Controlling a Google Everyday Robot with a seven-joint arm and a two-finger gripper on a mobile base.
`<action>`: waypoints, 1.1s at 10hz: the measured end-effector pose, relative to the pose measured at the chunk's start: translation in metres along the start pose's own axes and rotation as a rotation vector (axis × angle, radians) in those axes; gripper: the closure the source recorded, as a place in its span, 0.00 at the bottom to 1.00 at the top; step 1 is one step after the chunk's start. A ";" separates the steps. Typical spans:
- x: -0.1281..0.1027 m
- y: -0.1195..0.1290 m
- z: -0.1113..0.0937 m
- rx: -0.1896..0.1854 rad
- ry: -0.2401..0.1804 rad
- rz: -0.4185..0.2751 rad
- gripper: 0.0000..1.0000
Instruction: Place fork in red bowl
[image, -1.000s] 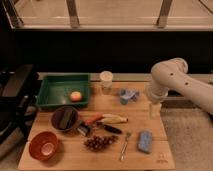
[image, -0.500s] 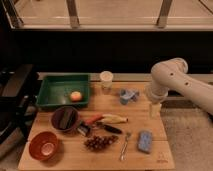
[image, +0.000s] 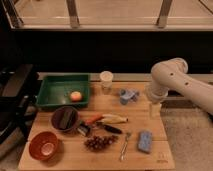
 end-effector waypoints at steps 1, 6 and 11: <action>0.000 0.000 0.000 0.000 0.000 0.000 0.20; -0.008 0.004 0.005 -0.011 -0.008 -0.030 0.20; -0.078 0.034 0.040 -0.057 -0.049 -0.175 0.20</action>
